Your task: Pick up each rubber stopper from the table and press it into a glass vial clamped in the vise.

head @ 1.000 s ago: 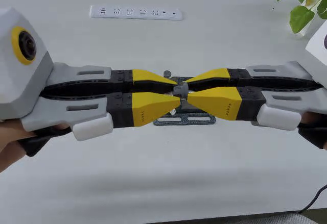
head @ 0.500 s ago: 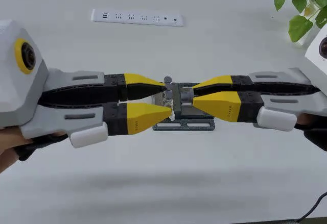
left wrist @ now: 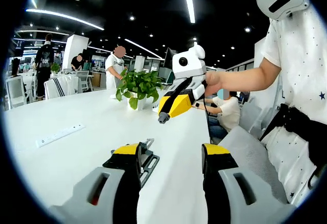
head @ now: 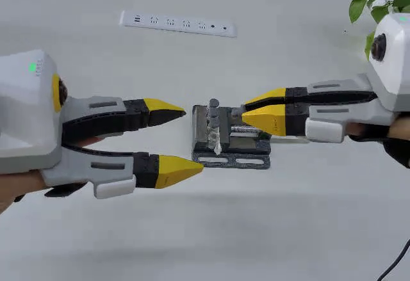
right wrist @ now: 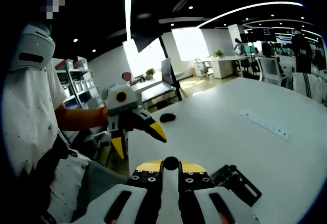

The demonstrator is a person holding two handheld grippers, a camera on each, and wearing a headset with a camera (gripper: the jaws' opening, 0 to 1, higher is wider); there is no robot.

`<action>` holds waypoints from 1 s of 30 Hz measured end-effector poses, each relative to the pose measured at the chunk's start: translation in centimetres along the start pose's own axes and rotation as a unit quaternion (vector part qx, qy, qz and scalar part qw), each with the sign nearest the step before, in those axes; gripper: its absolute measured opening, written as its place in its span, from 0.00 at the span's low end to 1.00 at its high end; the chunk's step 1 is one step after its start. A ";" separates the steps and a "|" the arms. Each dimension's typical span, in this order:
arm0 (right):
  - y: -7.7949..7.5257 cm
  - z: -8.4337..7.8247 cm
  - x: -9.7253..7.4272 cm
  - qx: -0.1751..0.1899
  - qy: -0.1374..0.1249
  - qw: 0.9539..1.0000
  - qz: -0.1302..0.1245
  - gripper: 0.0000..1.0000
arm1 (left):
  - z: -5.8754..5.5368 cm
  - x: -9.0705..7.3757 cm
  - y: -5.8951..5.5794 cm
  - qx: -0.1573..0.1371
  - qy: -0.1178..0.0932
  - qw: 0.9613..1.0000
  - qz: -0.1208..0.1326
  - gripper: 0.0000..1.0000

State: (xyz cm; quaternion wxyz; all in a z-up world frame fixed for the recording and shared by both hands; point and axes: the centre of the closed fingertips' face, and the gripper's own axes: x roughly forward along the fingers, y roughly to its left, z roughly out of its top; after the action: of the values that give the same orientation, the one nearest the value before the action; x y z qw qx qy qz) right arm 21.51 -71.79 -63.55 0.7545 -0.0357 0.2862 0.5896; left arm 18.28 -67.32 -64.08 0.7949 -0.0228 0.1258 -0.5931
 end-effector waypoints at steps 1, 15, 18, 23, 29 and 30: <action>-0.3 -0.3 0.1 -0.006 0.013 1.000 -0.003 0.06 | -0.3 0.0 0.1 0.000 0.003 1.000 0.003 0.49; -4.6 -3.7 3.5 -0.078 0.185 0.979 -0.036 0.06 | -4.4 0.2 2.0 0.018 0.051 0.998 0.041 0.70; -5.5 -4.6 4.4 -0.094 0.217 0.971 -0.041 0.06 | -5.1 0.4 2.4 0.023 0.059 0.997 0.049 0.76; -6.5 -6.6 5.7 -0.126 0.270 0.954 -0.037 0.06 | -6.0 0.4 2.7 0.023 0.068 0.996 0.055 0.81; -7.5 -8.0 6.5 -0.145 0.302 0.941 -0.038 0.06 | -6.7 0.5 2.9 0.025 0.073 0.995 0.056 0.86; -7.6 -8.1 6.6 -0.144 0.304 0.941 -0.037 0.06 | -6.8 0.5 2.9 0.025 0.073 0.995 0.056 0.87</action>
State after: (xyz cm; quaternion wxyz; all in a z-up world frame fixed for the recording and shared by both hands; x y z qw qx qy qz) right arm 26.16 -71.48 -75.59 0.6398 -0.3318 0.4126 0.5571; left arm 19.58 -66.20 -71.27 0.8161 0.0475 0.1691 -0.5506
